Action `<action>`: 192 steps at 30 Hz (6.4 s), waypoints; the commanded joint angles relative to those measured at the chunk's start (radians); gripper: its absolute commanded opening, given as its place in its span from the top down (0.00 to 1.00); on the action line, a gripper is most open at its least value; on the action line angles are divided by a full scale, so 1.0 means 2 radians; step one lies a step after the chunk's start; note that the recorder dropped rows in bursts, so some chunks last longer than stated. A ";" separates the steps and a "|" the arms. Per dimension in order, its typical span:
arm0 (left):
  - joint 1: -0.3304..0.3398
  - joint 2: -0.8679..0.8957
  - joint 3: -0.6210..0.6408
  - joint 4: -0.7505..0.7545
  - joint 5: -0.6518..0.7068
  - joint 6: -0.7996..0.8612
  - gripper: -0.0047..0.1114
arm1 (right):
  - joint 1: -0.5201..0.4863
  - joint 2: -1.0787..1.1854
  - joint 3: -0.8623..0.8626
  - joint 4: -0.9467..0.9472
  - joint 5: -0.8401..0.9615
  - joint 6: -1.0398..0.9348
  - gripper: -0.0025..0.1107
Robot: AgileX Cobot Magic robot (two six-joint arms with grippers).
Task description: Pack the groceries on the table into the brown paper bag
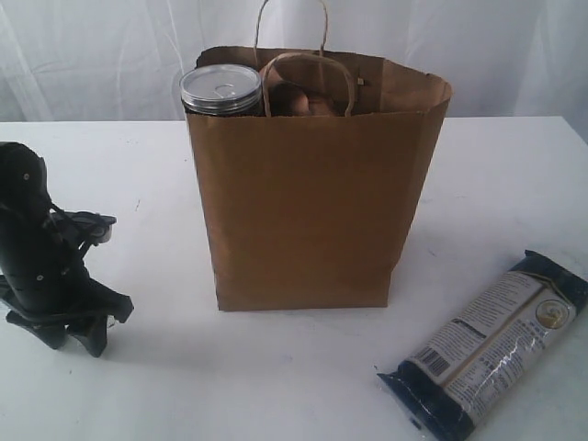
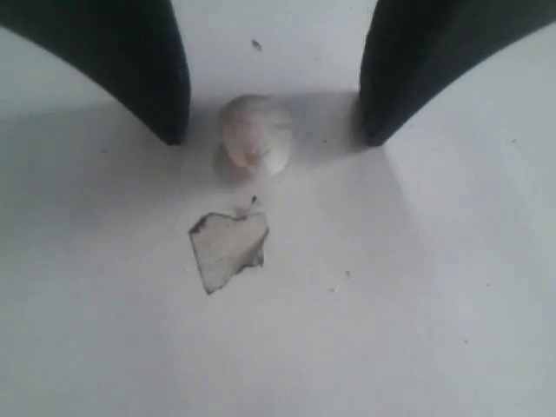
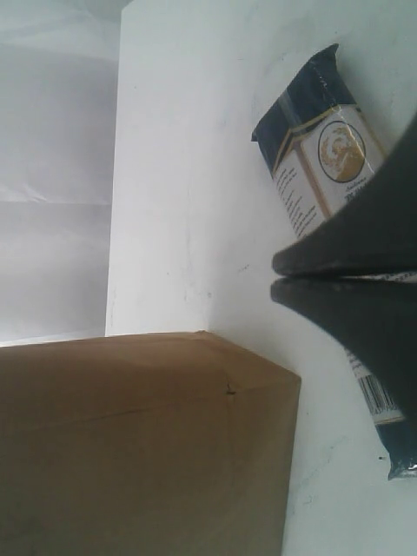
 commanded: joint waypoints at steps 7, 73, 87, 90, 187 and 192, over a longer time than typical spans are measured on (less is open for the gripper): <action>0.001 -0.009 -0.003 -0.017 0.035 0.031 0.96 | -0.005 -0.002 0.003 0.000 -0.001 0.000 0.98; -0.161 -0.059 -0.367 -0.412 0.034 0.353 0.96 | -0.005 -0.002 0.003 0.000 -0.001 0.000 0.98; -0.180 -0.014 -0.376 -0.412 0.019 0.363 0.96 | -0.005 -0.002 0.003 0.000 -0.001 0.000 0.98; -0.180 -0.008 -0.376 -0.412 0.016 0.364 0.92 | -0.005 -0.002 0.003 0.000 -0.001 0.000 0.98; -0.079 -0.654 0.066 -0.248 -0.066 0.163 0.96 | -0.005 -0.002 0.003 0.000 -0.001 0.012 0.98; -0.079 -0.701 0.133 -0.193 -0.146 0.099 0.96 | -0.005 -0.002 0.003 0.000 -0.001 0.012 0.98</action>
